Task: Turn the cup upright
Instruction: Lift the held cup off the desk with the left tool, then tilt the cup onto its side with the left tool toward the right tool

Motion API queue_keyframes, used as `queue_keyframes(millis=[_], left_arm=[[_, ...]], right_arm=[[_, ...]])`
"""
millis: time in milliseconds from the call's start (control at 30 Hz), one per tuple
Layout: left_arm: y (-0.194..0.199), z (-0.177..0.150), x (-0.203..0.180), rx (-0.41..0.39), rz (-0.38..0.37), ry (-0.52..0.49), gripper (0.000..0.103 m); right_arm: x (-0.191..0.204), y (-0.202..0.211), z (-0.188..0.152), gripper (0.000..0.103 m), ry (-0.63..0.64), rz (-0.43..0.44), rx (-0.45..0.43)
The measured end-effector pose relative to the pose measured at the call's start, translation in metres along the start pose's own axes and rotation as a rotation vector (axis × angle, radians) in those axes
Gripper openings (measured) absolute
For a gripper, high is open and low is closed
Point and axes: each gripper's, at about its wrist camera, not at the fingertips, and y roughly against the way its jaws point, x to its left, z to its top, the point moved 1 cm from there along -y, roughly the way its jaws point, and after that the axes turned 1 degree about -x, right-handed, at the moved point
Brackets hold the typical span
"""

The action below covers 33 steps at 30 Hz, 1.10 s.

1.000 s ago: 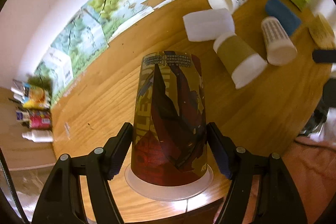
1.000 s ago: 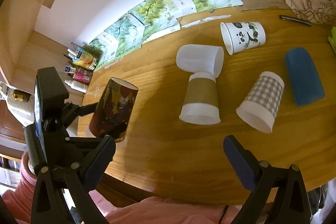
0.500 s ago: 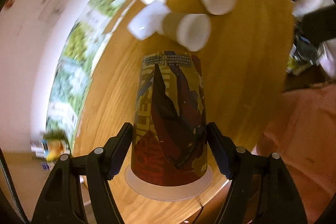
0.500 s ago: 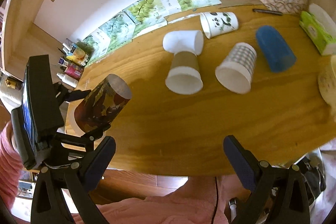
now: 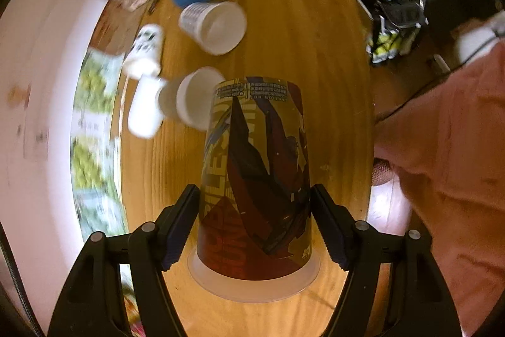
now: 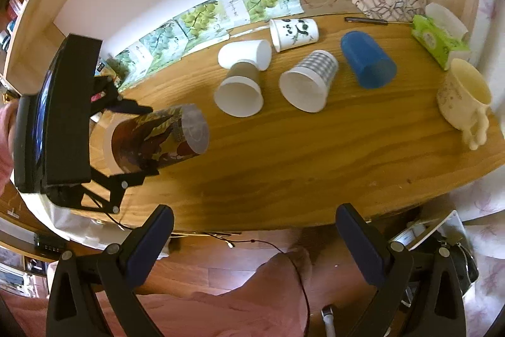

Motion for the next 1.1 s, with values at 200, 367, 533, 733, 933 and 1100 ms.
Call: queue_keyframes(millis=[200, 367, 533, 733, 933, 1100], left_arm=[[-0.011, 0.02, -0.01, -0.032, 0.004, -0.163, 0.075], [-0.015, 0.03, -0.013, -0.044, -0.01, -0.28, 0.075], [-0.024, 0.038, -0.013, -0.05, -0.032, -0.374, 0.075], [-0.034, 0.045, -0.013, -0.071, -0.061, -0.446, 0.075], [-0.043, 0.048, -0.018, -0.084, -0.113, -0.519, 0.075], [-0.051, 0.048, -0.014, -0.084, -0.146, -0.527, 0.075]], right_arm=[[-0.014, 0.002, -0.006, 0.103, -0.008, -0.044, -0.003], [-0.025, -0.001, -0.004, 0.103, -0.007, -0.068, 0.008], [-0.033, -0.005, -0.001, 0.103, 0.001, -0.089, 0.028], [-0.041, -0.013, 0.007, 0.103, 0.011, -0.095, 0.05], [-0.043, -0.025, 0.02, 0.103, 0.03, -0.103, 0.079], [-0.041, -0.034, 0.029, 0.103, 0.052, -0.098, 0.099]])
